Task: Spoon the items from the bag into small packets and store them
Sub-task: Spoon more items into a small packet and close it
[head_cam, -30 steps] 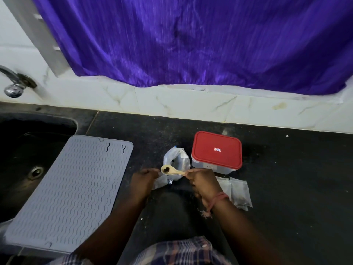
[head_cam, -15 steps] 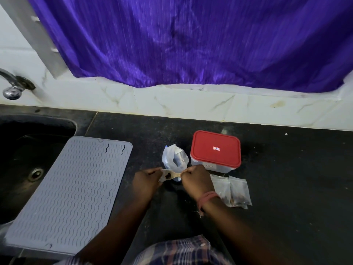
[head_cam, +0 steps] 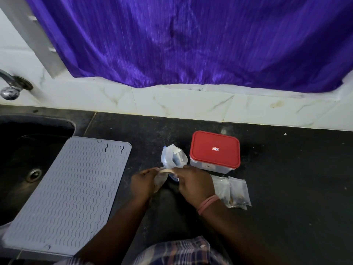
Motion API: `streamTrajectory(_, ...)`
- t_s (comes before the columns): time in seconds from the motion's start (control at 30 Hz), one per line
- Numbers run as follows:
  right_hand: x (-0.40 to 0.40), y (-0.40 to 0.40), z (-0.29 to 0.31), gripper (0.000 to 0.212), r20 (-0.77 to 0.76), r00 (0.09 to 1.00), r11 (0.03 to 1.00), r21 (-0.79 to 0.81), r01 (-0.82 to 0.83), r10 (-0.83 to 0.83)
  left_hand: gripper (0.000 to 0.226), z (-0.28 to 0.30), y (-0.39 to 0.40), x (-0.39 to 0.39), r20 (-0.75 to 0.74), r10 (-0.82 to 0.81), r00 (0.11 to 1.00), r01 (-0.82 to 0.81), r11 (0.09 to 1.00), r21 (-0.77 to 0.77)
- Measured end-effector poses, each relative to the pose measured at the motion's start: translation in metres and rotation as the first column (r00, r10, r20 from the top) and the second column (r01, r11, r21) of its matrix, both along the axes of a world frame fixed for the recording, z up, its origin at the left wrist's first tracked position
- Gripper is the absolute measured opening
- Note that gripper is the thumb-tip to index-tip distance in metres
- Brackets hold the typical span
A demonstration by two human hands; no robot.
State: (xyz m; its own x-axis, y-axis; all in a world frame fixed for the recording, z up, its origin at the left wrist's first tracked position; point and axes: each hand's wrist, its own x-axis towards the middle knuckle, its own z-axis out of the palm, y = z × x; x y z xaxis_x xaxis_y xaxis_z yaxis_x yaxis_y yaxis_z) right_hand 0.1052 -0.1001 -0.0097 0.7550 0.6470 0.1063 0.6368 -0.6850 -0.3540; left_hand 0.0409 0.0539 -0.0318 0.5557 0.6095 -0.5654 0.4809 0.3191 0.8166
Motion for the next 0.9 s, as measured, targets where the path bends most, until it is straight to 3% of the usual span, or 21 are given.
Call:
streamTrajectory(0.1,0.012,-0.009,0.008,0.034,-0.193,0.972,0.955,0.239,0.179,-0.134,0.013,0.002,0.005,0.002,-0.077,0.015,0.997,-0.005,0.991,0.132)
streamTrajectory(0.2,0.026,-0.015,0.007,0.029,-0.310,0.920,0.882,0.326,0.340,-0.240,0.021,0.000,0.007,0.004,-0.150,-0.023,0.988,0.059,0.970,0.238)
streamTrajectory(0.27,0.032,-0.015,0.005,0.028,-0.306,0.906,0.896,0.244,0.371,-0.292,0.024,0.003,0.004,0.004,-0.215,-0.109,0.971,0.175,0.932,0.317)
streamTrajectory(0.37,0.034,-0.010,0.000,0.025,-0.278,0.909,0.940,0.053,0.336,-0.310,0.034,0.011,-0.004,0.008,-0.224,-0.225,0.948,0.279,0.927,0.251)
streamTrajectory(0.47,0.030,0.000,0.000,0.021,-0.329,0.881,0.932,0.005,0.361,-0.340,0.054,0.006,-0.015,0.012,-0.349,-0.490,0.799,0.581,0.780,0.232)
streamTrajectory(0.63,0.021,0.016,0.007,0.032,-0.516,0.787,0.909,0.038,0.415,-0.338,0.028,-0.015,-0.028,0.016,-0.411,-0.638,0.651,0.756,0.596,0.271)
streamTrajectory(0.77,0.024,0.014,0.007,0.037,-0.521,0.787,0.920,0.008,0.392,-0.331,0.053,-0.011,-0.021,0.010,-0.533,-0.433,0.727,0.635,0.718,0.283)
streamTrajectory(0.9,0.020,0.004,0.005,0.040,-0.361,0.897,0.966,-0.058,0.254,-0.257,0.060,-0.054,0.003,0.013,-0.485,-0.391,0.782,0.543,0.810,0.222)
